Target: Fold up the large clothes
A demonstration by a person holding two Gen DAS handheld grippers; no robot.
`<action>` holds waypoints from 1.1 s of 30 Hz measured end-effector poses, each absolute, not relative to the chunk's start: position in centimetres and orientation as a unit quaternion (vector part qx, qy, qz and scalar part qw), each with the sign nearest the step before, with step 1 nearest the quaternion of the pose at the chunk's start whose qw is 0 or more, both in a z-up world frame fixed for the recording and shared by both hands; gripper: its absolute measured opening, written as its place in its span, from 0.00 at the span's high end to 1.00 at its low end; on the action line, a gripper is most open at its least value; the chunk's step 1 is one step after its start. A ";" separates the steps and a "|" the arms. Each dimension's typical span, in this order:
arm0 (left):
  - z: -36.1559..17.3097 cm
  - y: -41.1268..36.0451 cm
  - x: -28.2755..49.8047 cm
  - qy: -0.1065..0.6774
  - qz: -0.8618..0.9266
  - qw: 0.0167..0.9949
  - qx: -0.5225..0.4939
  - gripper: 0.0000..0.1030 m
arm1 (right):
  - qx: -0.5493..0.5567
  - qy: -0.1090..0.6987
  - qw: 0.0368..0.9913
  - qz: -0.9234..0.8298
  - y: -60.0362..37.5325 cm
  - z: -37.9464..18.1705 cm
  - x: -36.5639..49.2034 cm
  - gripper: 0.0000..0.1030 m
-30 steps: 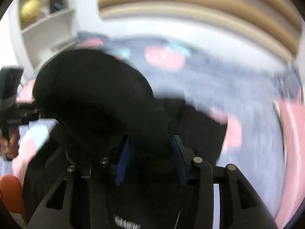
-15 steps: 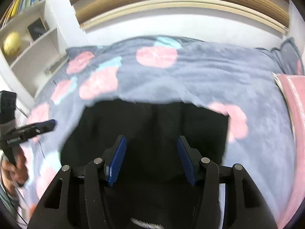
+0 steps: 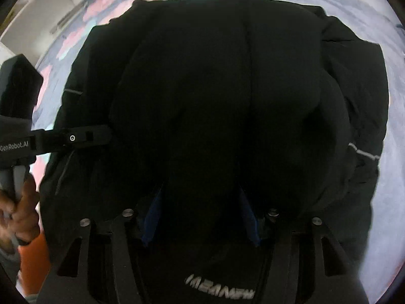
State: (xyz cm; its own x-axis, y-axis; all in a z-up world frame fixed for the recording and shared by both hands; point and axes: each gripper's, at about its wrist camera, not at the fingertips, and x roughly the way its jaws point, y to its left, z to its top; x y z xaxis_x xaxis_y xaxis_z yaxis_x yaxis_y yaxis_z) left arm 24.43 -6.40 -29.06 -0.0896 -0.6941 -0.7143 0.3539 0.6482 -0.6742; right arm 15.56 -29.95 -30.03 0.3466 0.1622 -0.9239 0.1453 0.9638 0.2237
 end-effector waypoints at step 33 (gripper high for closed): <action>-17.8 11.3 8.1 0.612 -0.216 0.744 -0.162 0.74 | 0.210 0.545 0.811 -0.027 -33.4 -22.1 -1.6 0.38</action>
